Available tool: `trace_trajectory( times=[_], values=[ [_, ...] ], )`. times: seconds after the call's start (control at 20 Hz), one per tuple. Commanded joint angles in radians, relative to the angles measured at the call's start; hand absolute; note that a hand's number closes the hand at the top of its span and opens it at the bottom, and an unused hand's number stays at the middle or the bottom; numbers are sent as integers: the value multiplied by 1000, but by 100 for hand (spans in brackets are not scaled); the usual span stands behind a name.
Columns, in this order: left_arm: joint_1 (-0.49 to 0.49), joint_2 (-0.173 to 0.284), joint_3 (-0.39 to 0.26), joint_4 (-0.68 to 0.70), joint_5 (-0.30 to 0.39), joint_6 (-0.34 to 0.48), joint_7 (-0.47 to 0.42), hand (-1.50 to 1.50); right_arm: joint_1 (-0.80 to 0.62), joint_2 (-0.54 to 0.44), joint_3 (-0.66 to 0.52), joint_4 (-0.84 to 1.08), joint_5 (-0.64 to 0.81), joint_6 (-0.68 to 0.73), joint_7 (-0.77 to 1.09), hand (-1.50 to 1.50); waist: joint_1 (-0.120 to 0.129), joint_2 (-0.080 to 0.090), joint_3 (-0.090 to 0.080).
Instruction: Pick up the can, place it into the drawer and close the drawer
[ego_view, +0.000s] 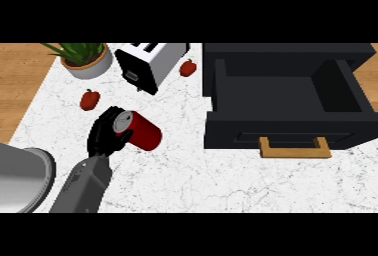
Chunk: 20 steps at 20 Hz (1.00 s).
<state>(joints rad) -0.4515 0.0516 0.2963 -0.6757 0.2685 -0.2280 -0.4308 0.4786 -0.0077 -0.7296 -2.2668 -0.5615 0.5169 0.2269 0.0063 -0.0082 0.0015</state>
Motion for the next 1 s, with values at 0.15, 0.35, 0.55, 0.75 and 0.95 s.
trace_trajectory(
  times=[0.15, 0.35, 0.55, 0.75, 0.95],
  values=[
    [48, -49, -102, -389, 15, 153, 203, 150, -20, 6, 0, -31, -8, -27, 36, -150, 8, -1, 0],
    [39, -51, -201, -553, 43, 273, 330, 150, -13, 5, -6, -13, 6, 6, 27, -150, -3, 3, -1],
    [-4, -51, -243, -683, 13, 388, 455, 150, 51, 8, 5, -71, -46, -12, 22, -150, -12, 2, -1],
    [-40, -51, -269, -741, -16, 419, 542, 150, -46, 7, 43, -103, -9, -111, 96, -150, -6, 5, -1],
    [-84, -52, -366, -717, -15, 531, 500, 150, -7, -11, -32, -92, -80, -51, 86, -150, -18, 7, -2]
  ],
)
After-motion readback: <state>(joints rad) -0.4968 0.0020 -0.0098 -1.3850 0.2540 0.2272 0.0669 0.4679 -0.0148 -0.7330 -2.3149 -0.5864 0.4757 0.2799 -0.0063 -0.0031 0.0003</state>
